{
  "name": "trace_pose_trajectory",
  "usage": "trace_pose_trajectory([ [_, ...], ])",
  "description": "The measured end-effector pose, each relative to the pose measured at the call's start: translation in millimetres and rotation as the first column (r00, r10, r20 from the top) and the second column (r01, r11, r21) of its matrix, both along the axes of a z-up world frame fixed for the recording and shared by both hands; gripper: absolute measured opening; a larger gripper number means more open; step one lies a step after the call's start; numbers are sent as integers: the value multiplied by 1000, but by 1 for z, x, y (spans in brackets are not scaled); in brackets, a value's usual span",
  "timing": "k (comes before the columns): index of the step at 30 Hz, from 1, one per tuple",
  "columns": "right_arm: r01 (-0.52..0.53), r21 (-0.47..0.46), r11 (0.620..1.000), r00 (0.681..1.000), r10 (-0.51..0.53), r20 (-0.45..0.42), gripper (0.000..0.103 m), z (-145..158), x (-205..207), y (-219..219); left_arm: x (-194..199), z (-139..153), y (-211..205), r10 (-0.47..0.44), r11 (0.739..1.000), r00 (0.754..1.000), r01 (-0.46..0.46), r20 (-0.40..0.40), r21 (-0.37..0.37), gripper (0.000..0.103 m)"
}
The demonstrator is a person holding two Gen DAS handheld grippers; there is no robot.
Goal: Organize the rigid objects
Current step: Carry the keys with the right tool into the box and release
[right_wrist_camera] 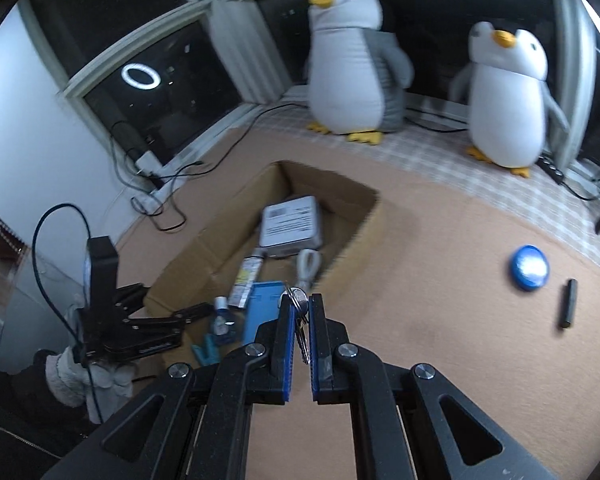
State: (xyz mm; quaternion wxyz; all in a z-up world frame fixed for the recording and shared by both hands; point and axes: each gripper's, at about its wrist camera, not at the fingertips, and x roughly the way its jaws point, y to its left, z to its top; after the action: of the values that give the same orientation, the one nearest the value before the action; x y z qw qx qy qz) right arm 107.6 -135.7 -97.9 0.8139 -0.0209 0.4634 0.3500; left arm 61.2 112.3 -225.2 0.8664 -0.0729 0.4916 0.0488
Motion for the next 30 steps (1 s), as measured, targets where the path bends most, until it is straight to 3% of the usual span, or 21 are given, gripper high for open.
trace_pose_trajectory([
  [13,-172,-78,982,985,170,-37,6,-32,-29,74,0,0,0,0,1000,1000,0,0,0,57],
  [28,-211,-133,968,977,206,-54,6,-50,-37,89,0,0,0,-1,1000,1000,1,2,0,57],
  [30,-214,-140,967,977,208,-51,11,-50,-38,91,0,0,0,-1,1000,1000,1,2,0,57],
])
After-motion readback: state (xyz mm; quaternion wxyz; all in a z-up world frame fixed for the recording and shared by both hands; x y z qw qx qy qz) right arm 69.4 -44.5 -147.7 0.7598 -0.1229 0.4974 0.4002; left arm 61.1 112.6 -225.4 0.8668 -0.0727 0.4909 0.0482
